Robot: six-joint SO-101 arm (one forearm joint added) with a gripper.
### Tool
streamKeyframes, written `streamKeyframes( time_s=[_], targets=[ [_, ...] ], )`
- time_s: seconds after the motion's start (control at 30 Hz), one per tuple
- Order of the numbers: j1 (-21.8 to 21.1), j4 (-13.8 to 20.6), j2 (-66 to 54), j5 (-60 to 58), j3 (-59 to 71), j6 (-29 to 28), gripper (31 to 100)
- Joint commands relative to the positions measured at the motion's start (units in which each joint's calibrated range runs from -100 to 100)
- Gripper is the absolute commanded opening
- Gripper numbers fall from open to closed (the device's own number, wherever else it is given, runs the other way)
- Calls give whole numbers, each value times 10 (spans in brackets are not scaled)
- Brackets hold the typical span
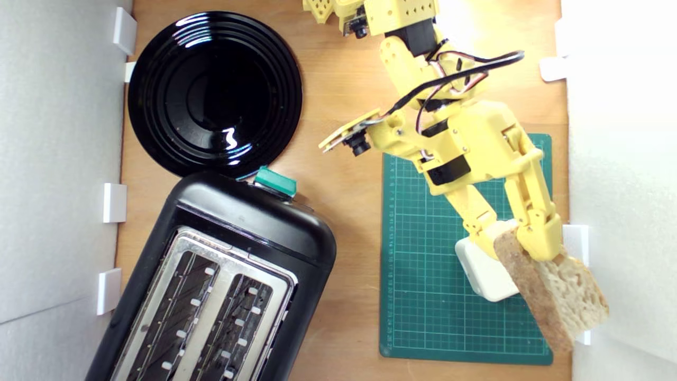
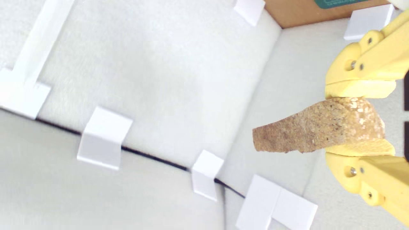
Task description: Pick bread and place in toaster
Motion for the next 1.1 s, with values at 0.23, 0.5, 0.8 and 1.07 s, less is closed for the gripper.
streamKeyframes(
  time_s=[0.23,0.5,0.8,1.07],
  targets=[
    [65,-39,-145,56,-26,105,574],
    [109,-164,-169,120,-69,256,574],
    [170,-243,-167,308,-238,308,574],
    [228,-256,-167,399,-332,300,574]
  ],
)
